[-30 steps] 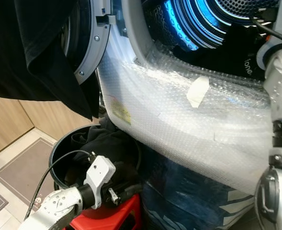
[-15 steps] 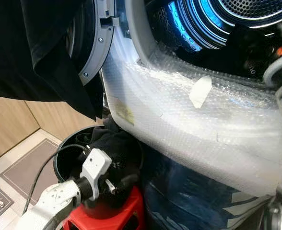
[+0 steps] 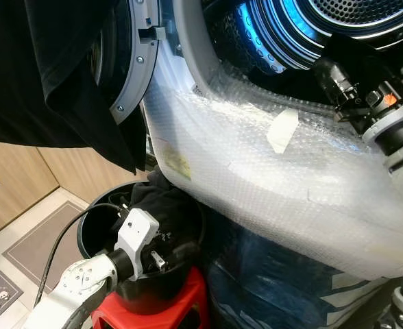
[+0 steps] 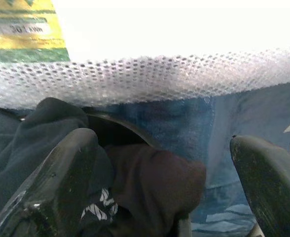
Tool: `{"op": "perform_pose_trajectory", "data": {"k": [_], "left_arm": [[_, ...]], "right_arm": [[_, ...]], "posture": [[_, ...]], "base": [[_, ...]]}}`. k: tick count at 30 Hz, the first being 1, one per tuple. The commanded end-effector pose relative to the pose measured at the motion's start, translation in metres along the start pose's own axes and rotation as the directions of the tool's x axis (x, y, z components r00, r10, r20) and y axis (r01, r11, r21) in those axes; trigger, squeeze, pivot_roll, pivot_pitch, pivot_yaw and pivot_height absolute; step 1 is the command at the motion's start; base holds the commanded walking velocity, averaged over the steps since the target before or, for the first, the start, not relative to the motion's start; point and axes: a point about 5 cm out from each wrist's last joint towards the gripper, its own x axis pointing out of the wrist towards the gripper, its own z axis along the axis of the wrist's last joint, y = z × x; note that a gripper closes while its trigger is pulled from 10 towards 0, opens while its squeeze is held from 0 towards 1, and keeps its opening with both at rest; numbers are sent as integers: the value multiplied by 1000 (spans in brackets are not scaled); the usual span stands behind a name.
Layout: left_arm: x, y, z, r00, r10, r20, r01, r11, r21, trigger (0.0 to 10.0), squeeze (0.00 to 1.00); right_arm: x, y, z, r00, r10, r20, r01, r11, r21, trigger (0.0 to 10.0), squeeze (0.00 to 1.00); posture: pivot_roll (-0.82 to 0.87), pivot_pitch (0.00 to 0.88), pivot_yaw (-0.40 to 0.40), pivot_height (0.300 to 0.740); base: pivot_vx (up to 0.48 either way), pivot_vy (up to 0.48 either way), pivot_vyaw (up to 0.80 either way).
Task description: Clothes washing
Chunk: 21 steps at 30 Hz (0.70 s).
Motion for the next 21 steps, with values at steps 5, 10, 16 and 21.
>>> {"op": "perform_pose_trajectory", "data": {"k": [5,10,16,21], "left_arm": [[0,2,-4,1000,21,-12,-21,1000,11,10000,0],[-1,1,-7,999,27,-18,-27,999,17,10000,0],[-2,3,-8,999,41,-25,-41,999,28,10000,0],[-4,5,-11,998,56,-38,-54,997,46,10000,0]], "right_arm": [[-9,19,4,986,157,45,-158,987,7,10000,1000],[-22,36,-6,946,325,6,-325,945,23,10000,0],[-39,55,-24,880,468,-77,-466,884,48,10000,0],[-50,64,-45,830,529,-175,-524,848,80,10000,0]], "posture": [[-34,54,0,740],[-33,52,-2,740],[-34,51,-2,740],[-33,48,-1,740]], "base": [[0,0,0],[0,0,0],[0,0,0],[0,0,0]]}}
